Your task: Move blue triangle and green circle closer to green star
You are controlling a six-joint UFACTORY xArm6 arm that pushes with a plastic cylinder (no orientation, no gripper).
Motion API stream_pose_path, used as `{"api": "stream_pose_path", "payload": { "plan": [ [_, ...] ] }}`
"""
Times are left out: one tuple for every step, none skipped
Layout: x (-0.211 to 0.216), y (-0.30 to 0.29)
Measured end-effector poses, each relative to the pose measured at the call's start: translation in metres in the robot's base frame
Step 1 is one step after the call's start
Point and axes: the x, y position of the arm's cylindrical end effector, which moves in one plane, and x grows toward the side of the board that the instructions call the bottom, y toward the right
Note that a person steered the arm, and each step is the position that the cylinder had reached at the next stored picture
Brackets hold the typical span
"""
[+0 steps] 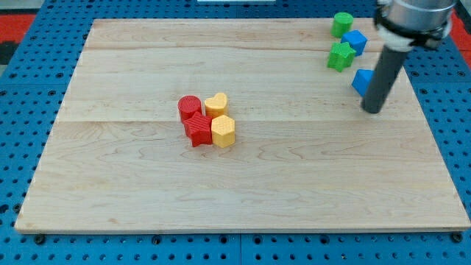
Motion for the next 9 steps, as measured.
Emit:
{"api": "stream_pose_path", "payload": {
  "plan": [
    [-0.033,0.018],
    [-0.015,-0.013],
    [-0.014,-0.024],
    [-0.059,-0.035],
    [-0.064,-0.027],
    [-0.051,0.01],
    [-0.121,0.066],
    [-0.189,0.041],
    [-0.201,-0.018]
  ]
}}
